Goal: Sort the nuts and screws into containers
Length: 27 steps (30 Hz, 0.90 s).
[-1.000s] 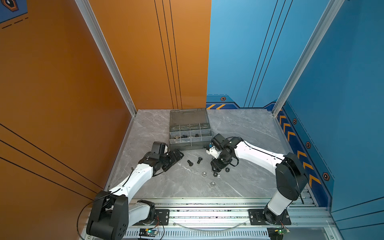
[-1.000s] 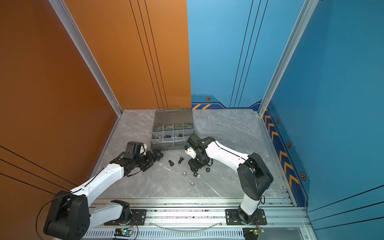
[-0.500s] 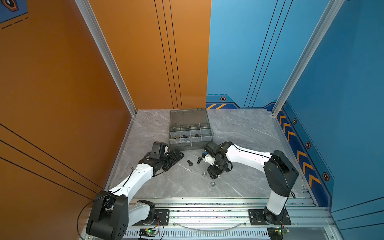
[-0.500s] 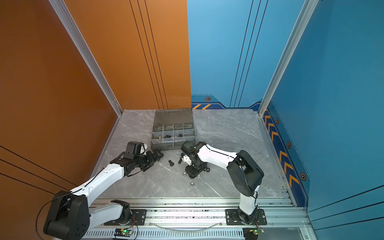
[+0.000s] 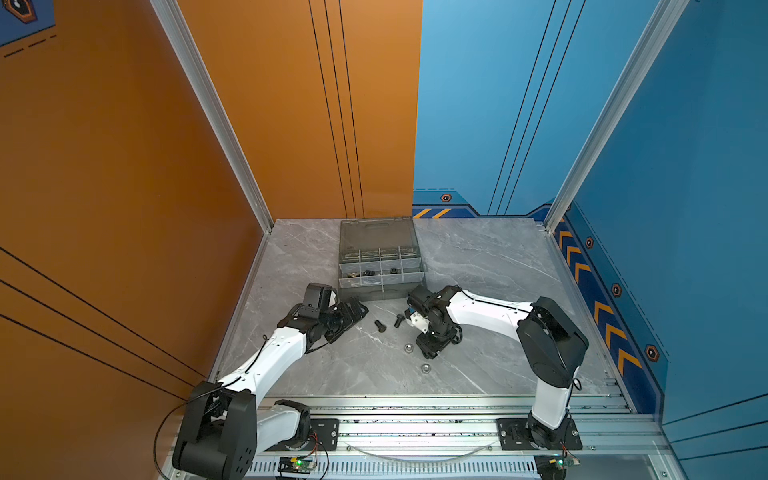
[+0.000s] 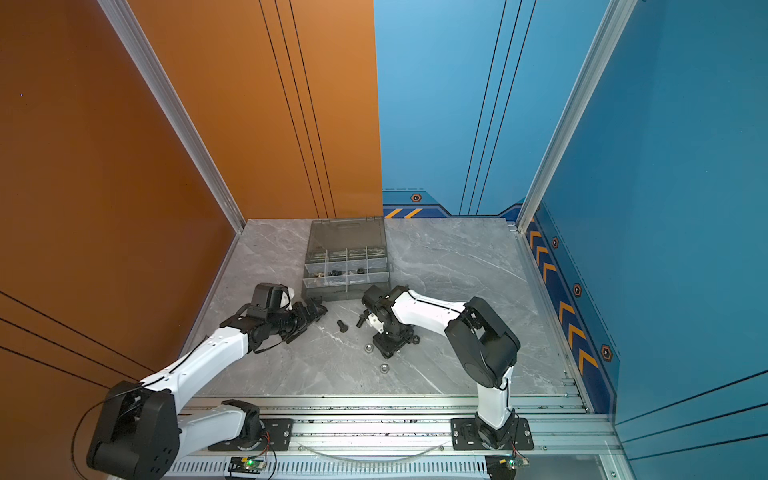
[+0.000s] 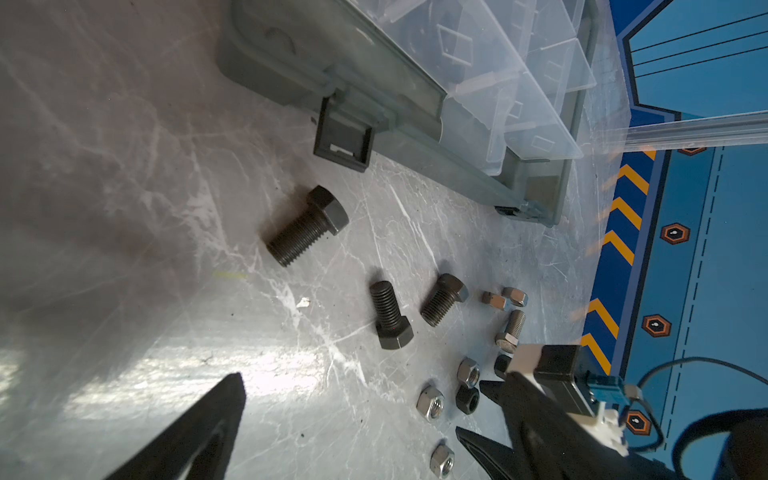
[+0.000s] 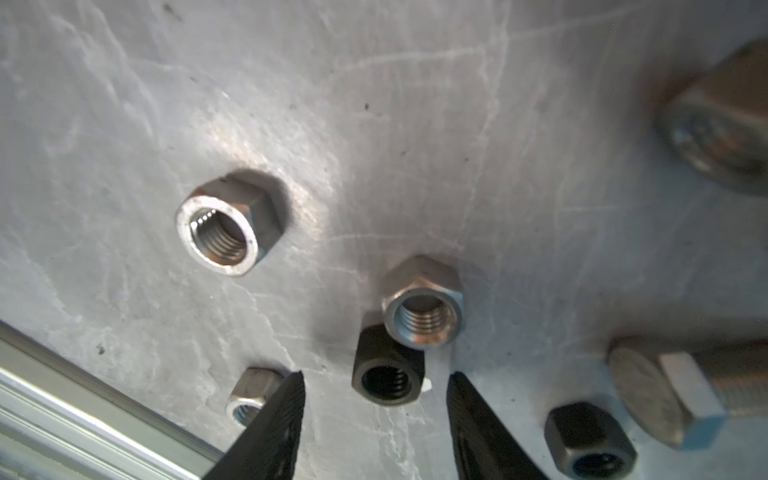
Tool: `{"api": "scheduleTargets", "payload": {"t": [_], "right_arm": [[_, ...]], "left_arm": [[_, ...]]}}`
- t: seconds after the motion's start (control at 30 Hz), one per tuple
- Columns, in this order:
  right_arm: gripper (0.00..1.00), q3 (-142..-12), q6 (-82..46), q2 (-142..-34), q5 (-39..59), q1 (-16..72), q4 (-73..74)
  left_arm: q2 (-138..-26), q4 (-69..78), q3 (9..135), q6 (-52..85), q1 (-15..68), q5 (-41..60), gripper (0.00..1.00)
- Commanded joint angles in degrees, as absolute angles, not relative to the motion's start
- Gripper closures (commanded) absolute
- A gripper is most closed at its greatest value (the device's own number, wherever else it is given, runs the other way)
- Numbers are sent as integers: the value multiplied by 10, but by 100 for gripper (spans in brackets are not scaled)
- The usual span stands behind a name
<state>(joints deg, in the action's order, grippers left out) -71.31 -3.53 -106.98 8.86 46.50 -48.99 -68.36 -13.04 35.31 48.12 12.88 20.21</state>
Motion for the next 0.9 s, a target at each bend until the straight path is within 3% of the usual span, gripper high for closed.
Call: {"api": "scheduleTargets", "payload": {"t": [0.0,0.57,0.77,0.87], "right_arm": [[44,-705,-43,-1078,78,462,-484],[55,-696,-41,-1084,82,457,-459],[65,-690,-42,-1079,82,457,-460],[76,-689,-41,-1077,83,456,-463]], "left_arm": [[-686,-127,356,484,133,198,2],[-692,-124,357,484,132,199,2],[-693,-125,358,483,132,200,2],[-693,-124,358,484,132,200,2]]}}
